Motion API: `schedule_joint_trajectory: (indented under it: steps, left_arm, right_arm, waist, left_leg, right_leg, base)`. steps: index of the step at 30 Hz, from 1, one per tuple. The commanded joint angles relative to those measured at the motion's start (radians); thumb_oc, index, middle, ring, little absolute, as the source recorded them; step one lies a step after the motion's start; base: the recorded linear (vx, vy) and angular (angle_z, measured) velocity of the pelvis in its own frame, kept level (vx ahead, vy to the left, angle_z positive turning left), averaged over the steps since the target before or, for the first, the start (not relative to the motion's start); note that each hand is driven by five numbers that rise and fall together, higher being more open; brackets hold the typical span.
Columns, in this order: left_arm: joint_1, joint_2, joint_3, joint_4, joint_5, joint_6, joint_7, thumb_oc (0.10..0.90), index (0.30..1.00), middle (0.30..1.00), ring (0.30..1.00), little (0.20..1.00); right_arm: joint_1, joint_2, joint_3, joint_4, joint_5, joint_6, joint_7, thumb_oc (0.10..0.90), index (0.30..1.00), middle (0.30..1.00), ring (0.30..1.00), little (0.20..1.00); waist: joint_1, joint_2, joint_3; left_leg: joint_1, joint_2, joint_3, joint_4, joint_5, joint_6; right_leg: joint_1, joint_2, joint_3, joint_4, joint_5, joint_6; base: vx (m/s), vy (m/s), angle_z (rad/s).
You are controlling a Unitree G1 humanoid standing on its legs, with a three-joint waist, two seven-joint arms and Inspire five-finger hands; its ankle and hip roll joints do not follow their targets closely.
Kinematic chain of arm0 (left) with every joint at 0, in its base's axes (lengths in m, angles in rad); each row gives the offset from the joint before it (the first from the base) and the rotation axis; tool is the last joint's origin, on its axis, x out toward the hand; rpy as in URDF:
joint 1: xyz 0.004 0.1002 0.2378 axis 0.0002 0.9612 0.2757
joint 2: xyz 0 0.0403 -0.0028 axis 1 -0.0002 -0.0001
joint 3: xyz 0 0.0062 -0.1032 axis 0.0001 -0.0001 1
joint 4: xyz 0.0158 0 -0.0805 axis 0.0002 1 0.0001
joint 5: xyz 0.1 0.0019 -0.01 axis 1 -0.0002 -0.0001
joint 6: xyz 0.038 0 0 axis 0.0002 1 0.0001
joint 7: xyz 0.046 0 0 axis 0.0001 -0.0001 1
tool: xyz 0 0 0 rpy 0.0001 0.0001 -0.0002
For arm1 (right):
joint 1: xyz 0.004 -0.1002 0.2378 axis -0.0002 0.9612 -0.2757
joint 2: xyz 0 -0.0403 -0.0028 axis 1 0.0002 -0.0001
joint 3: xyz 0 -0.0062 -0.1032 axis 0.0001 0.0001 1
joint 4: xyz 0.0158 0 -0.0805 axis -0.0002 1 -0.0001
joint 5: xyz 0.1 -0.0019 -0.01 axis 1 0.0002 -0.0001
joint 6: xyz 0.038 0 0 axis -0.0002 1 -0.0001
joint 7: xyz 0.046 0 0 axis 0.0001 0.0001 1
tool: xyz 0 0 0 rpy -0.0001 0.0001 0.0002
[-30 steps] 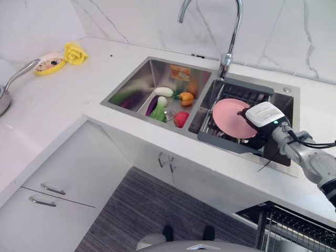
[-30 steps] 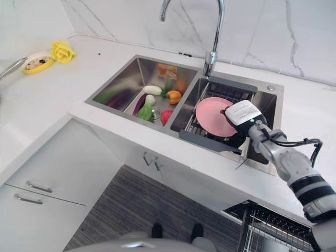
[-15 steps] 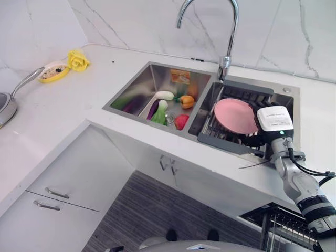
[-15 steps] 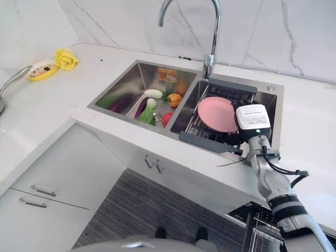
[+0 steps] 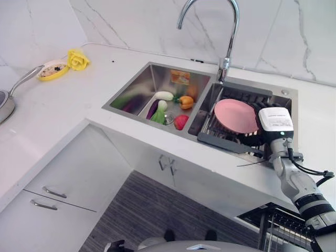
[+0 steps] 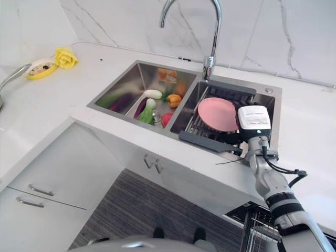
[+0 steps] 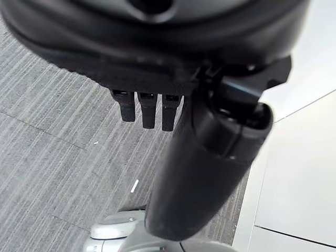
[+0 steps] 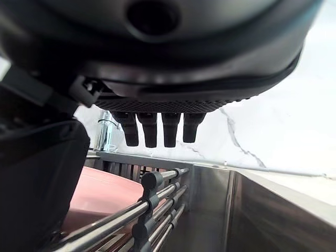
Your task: Place the dishes in the dishwasher.
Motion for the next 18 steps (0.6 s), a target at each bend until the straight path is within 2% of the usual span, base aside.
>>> schedule_joint_trajectory:
  steps: [1,2,4,8,13,15,18]
  left_arm:
    - [-0.044,0.07,-0.048,0.03,-0.05,0.004,0.043,0.8,0.9,0.9,0.9,0.9]
    - [-0.049,0.071,-0.049,0.029,-0.052,0.01,0.046,0.8,0.9,0.9,0.9,0.9]
    - [-0.053,0.073,-0.047,0.025,-0.058,0.016,0.049,0.8,0.9,0.9,0.9,0.9]
    - [-0.052,0.079,-0.038,0.019,-0.064,0.019,0.051,0.8,0.9,0.9,0.9,0.9]
    - [-0.051,0.086,-0.03,0.025,-0.054,0.023,0.044,0.8,0.9,0.9,0.9,0.9]
    - [-0.049,0.092,-0.028,0.026,-0.044,0.018,0.032,0.8,0.9,0.9,0.9,0.9]
    - [-0.047,0.095,-0.027,0.03,-0.035,0.017,0.023,0.8,0.9,0.9,0.9,0.9]
  right_arm:
    - [-0.14,0.185,-0.087,0.088,0.452,-0.037,-0.213,0.8,0.9,0.9,0.9,0.9]
    - [-0.144,0.206,-0.099,0.093,0.53,-0.051,-0.217,0.8,0.9,0.9,0.9,0.9]
    - [-0.146,0.217,-0.109,0.091,0.579,-0.06,-0.216,0.8,0.9,0.9,0.9,0.9]
    - [-0.137,0.206,-0.115,0.09,0.602,-0.083,-0.196,0.8,0.9,0.9,0.9,0.9]
    - [-0.12,0.154,-0.092,0.065,0.523,-0.074,-0.129,0.8,0.9,0.9,0.9,0.9]
    - [-0.114,0.089,-0.063,0.036,0.432,-0.074,-0.071,0.8,0.9,0.9,0.9,0.9]
    - [-0.105,0.06,-0.058,0.016,0.413,-0.08,-0.035,0.8,0.9,0.9,0.9,0.9]
  waist:
    - [0.036,-0.083,-0.012]
    - [0.034,-0.084,-0.012]
    - [0.032,-0.086,-0.011]
    - [0.033,-0.091,-0.011]
    - [0.036,-0.097,-0.014]
    - [0.038,-0.102,-0.015]
    - [0.037,-0.104,-0.015]
  left_leg:
    - [-0.042,0.074,0.006,-0.001,0.022,-0.071]
    - [-0.042,0.074,0.005,-0.001,0.022,-0.071]
    - [-0.042,0.074,0.005,-0.001,0.022,-0.07]
    - [-0.039,0.074,0.003,-0.001,0.021,-0.069]
    - [-0.039,0.075,0.003,-0.001,0.019,-0.069]
    - [-0.038,0.075,0.003,-0.001,0.019,-0.07]
    - [-0.036,0.074,0.002,-0.001,0.018,-0.07]
  right_leg:
    - [0.058,-0.143,0.0,0.016,-0.069,0.125]
    - [0.057,-0.142,-0.001,0.016,-0.069,0.124]
    - [0.058,-0.142,0.0,0.016,-0.07,0.123]
    - [0.061,-0.138,-0.001,0.016,-0.072,0.122]
    - [0.064,-0.139,-0.004,0.016,-0.073,0.122]
    - [0.065,-0.138,-0.005,0.015,-0.073,0.122]
    - [0.067,-0.139,-0.003,0.016,-0.074,0.122]
  base:
    - [0.0,0.0,0.0]
    - [0.0,0.006,-0.03]
    - [0.0,0.0,0.0]
    - [0.0,0.0,0.0]
    - [0.0,0.0,0.0]
    - [0.0,0.0,0.0]
    - [0.0,0.0,0.0]
